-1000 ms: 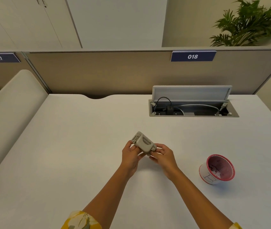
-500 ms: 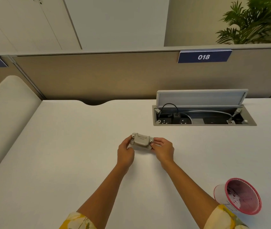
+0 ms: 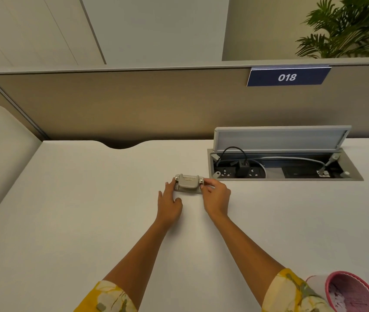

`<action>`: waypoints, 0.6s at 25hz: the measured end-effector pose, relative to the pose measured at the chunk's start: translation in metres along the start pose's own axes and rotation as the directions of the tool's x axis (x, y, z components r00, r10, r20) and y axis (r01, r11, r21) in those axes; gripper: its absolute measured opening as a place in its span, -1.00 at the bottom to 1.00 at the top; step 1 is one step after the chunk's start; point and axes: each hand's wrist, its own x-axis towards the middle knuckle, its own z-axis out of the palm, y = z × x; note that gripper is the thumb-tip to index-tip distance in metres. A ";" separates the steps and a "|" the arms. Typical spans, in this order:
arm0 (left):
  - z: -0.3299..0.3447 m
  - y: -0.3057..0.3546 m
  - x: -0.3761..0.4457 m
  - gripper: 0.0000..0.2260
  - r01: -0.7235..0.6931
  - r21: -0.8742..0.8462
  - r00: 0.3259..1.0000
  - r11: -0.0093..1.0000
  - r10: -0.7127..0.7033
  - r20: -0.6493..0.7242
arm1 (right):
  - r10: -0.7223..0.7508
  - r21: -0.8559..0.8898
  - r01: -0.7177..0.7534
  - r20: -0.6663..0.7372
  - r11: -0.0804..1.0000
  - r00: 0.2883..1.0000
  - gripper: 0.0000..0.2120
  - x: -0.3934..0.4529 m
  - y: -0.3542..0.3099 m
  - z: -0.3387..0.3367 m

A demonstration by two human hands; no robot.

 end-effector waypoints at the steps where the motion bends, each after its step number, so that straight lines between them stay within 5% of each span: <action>1: 0.001 0.001 0.003 -0.44 0.027 0.004 1.000 1.000 -0.027 -0.002 | -0.012 -0.011 0.012 0.004 1.000 1.000 -0.74 0.001 0.001 0.002; 15: 0.015 -0.010 -0.004 -0.43 -0.053 0.137 0.996 0.989 0.062 -0.062 | -0.072 -0.188 0.080 0.047 0.979 0.996 -0.67 0.001 0.008 0.013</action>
